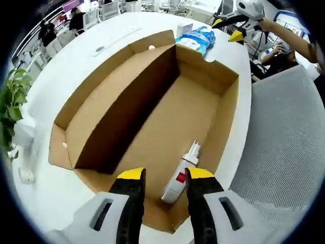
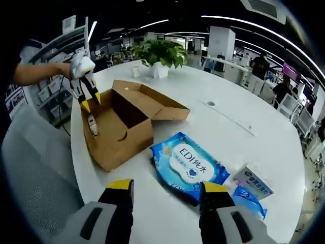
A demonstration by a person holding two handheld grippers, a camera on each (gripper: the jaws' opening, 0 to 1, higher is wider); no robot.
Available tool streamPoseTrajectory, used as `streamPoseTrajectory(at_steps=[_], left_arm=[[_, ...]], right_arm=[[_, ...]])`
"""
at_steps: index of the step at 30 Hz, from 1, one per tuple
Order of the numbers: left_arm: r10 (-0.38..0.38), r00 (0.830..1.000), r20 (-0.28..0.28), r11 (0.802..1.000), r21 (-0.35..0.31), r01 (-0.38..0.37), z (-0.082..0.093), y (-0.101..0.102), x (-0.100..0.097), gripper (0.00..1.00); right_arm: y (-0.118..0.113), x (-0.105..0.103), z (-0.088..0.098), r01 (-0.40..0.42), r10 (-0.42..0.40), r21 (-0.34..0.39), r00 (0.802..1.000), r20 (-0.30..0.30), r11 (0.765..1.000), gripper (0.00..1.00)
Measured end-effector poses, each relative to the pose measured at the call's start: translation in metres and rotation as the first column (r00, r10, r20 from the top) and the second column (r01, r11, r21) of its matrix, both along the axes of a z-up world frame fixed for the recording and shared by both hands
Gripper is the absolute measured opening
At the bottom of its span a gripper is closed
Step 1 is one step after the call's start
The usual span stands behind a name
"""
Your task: Operate the shoe box by opening the lid, removing the specified soft item, and placing it in the target area until the item is outside and the box remains undamaged.
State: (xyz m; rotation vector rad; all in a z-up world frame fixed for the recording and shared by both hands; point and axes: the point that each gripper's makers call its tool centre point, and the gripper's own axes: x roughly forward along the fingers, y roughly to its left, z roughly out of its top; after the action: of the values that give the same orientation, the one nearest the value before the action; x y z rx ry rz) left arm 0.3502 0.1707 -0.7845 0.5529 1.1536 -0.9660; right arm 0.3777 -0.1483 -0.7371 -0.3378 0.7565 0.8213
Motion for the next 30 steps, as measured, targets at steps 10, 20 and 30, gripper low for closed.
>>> streamPoseTrajectory(at_steps=[10, 20, 30], left_arm=[[-0.114, 0.991, -0.073, 0.993, 0.021, 0.116, -0.015, -0.004, -0.009, 0.32], [-0.203, 0.963, -0.178, 0.979, -0.003, 0.206, -0.024, -0.009, -0.01, 0.36], [-0.349, 0.904, -0.247, 0.936, -0.05, 0.348, -0.032, -0.02, -0.019, 0.39]], right_arm=[[0.03, -0.017, 0.002, -0.016, 0.017, 0.068, 1.0, -0.013, 0.998, 0.53], [0.037, -0.025, 0.004, -0.029, 0.03, 0.082, 0.999, -0.011, 0.996, 0.55], [0.041, -0.027, 0.007, -0.03, 0.032, 0.094, 0.999, -0.013, 0.995, 0.56]])
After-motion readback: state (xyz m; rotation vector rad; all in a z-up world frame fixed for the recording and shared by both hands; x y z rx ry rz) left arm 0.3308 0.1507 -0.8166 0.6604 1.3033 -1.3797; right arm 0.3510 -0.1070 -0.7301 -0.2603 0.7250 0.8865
